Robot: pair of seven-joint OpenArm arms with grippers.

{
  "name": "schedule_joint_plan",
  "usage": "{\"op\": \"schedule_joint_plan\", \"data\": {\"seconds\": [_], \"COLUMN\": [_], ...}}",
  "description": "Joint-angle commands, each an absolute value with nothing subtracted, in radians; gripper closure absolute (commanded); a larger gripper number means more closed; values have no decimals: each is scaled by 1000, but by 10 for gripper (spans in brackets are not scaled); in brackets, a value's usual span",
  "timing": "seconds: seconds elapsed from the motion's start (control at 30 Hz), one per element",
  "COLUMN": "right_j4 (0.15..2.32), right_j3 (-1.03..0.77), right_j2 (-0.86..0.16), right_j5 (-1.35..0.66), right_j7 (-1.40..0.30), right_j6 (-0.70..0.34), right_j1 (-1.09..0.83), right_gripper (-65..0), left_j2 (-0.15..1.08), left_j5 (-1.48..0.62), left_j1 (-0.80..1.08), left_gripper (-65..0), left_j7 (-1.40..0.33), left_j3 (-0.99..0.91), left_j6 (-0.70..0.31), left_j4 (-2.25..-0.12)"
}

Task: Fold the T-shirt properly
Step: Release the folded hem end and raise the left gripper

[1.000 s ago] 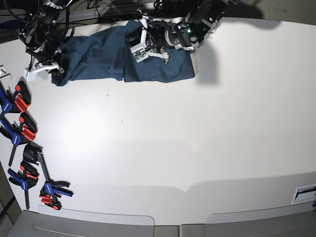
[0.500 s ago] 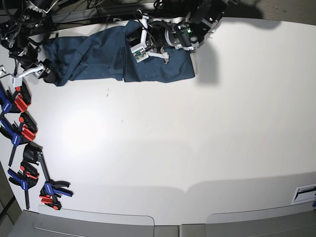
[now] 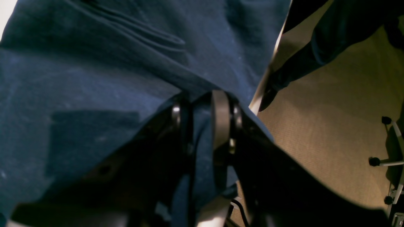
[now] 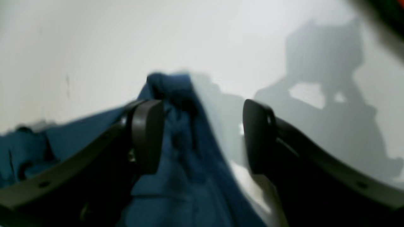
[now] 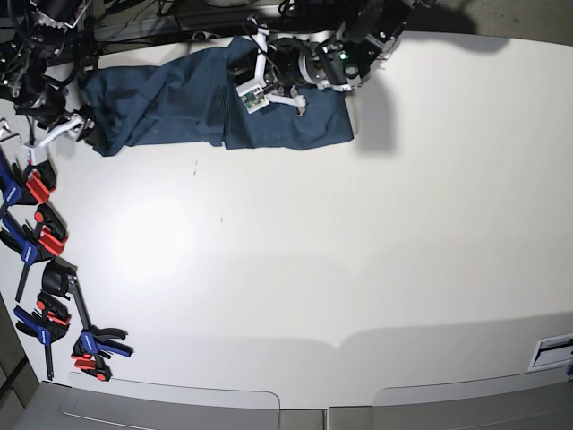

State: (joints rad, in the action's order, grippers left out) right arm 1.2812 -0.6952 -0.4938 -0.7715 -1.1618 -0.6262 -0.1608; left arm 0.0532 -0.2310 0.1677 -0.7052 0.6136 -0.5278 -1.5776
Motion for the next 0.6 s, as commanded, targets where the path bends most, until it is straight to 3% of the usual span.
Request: {"op": "schedule_joint_plan", "data": {"seconds": [0.0,0.2,0.43,0.57], "right_j4": [1280,1205,1169,1169], "right_j3": [-682,-591,-580,-580], "right_j2": [-521,-521,-521,-521], "right_j5": [-789,-806,-1067,-1135], "right_j7": [-1151,-1197,-1396,-1396], "right_j6": [-641,-684,-698,-698], "right_j1": [-152,-152,-152,-152], "right_gripper": [-366,-366,-366,-366], "left_j2": [45,46,45,46], "left_j5": [-252,-252,-251,-251], "left_j1": [160,160,160,160], "left_gripper": [-104,-104,-104,-104], "left_j7": [-680,-680,-680,-704], "left_j3": [616,616,616,616], "left_j6": [-538,-537,-538,-538], "left_j4": [-1597,-1597,-1597,-1639]}}
